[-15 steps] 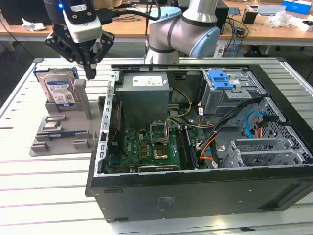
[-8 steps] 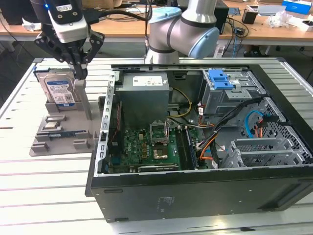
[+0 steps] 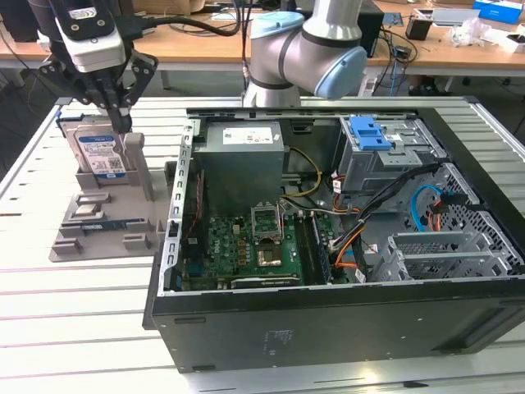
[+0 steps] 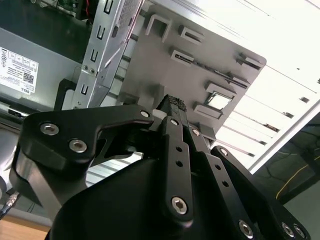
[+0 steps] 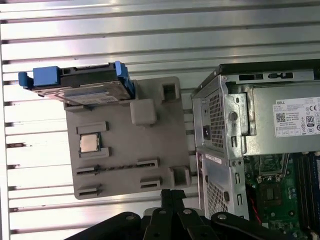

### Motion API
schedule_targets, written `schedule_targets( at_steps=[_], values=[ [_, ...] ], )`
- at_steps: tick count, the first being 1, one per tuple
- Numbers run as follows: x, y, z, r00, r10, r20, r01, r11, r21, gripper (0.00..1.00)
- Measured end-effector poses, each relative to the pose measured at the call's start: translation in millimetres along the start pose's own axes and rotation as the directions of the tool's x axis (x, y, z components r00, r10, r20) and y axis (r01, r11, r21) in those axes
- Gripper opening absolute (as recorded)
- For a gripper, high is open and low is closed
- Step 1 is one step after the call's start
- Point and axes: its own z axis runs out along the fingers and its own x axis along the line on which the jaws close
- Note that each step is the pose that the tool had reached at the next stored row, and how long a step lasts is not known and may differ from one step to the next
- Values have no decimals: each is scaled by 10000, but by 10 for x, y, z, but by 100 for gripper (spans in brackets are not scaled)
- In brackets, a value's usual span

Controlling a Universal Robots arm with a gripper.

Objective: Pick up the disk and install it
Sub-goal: 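Reach for the disk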

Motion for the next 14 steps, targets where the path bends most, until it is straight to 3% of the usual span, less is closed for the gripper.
schedule_targets(
  at_steps=[14],
  values=[
    [263, -19, -5, 10000, 0, 0, 0, 10000, 0, 11]
  ],
)
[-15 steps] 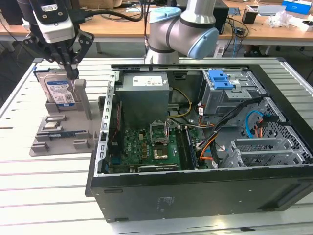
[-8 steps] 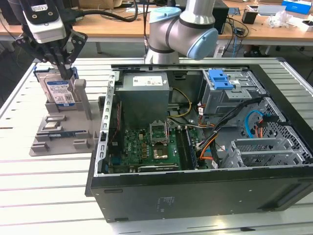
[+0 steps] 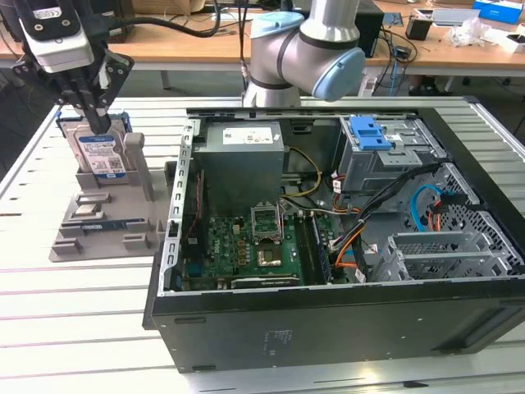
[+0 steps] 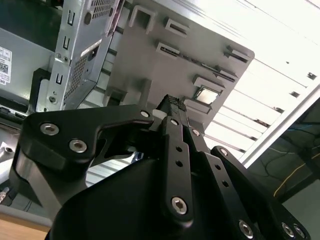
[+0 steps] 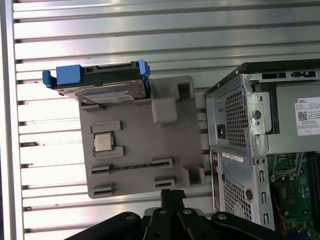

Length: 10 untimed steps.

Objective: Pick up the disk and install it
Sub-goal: 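Reach for the disk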

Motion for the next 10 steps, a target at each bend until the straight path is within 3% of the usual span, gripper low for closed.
schedule_targets(
  at_steps=[10],
  values=[
    [226, 15, -1, 10000, 0, 1, 0, 10000, 1, 11]
  ],
)
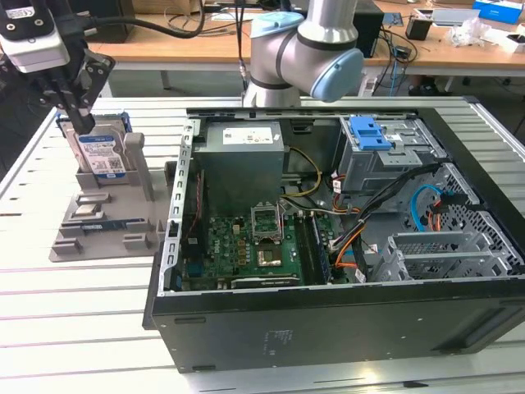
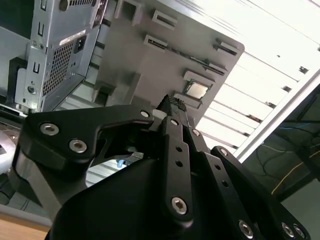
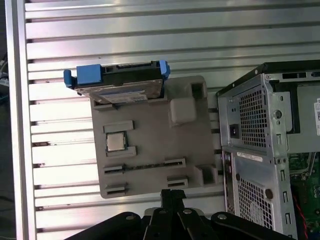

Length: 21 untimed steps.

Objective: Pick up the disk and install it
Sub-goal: 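Reach for the disk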

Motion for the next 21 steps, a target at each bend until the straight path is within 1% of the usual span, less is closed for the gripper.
schedule_targets(
  at_steps=[1, 3, 4, 6, 8, 10, 16, 18, 19, 21],
  values=[
    [34, 27, 0, 10000, -1, -2, 1, 10000, 5, 11],
    [72, 72, 2, 10000, -2, -1, 2, 10000, 15, 11],
    [115, 115, 5, 10000, 0, 1, 0, 10000, 25, 11],
    [168, 149, 6, 10000, -2, 2, 2, 10000, 31, 11],
    [250, 176, 6, 10000, 0, 1, 0, 10000, 31, 11],
    [363, 203, 6, 10000, -3, 1, 3, 10000, 31, 11],
    [554, 322, 11, 10000, 0, 1, 0, 10000, 30, 11],
    [627, 356, 13, 10000, -2, 1, 2, 10000, 30, 11],
    [681, 378, 13, 10000, -2, 1, 2, 10000, 31, 11],
    [723, 395, 14, 10000, -1, 2, 1, 10000, 31, 11]
  ],
)
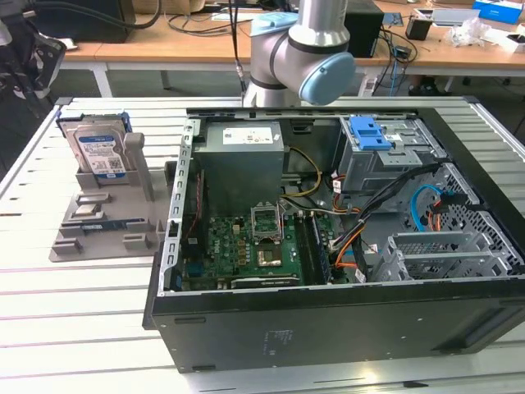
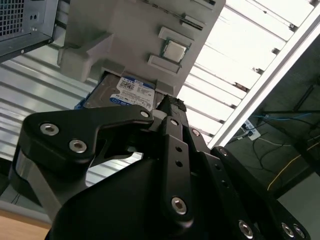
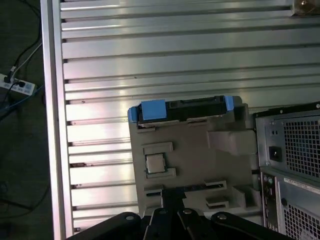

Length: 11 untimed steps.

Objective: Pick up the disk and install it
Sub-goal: 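Reach for the disk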

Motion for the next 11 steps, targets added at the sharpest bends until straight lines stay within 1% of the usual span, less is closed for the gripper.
schedule_targets(
  at_steps=[1, 3, 5, 7, 9, 11],
  values=[
    [31, 13, 1, 10000, 0, 0, 0, 10000, 0, 11],
    [67, 29, 1, 10000, -1, 0, 1, 10000, 0, 11],
    [142, 71, 5, 10000, 0, 0, 0, 10000, 0, 11],
    [167, 120, 8, 10000, 0, -2, 0, 10000, 5, 11],
    [174, 178, 15, 10000, -3, 0, 3, 10000, 11, 11],
    [180, 253, 22, 10000, -6, 2, 6, 10000, 39, 11]
  ],
)
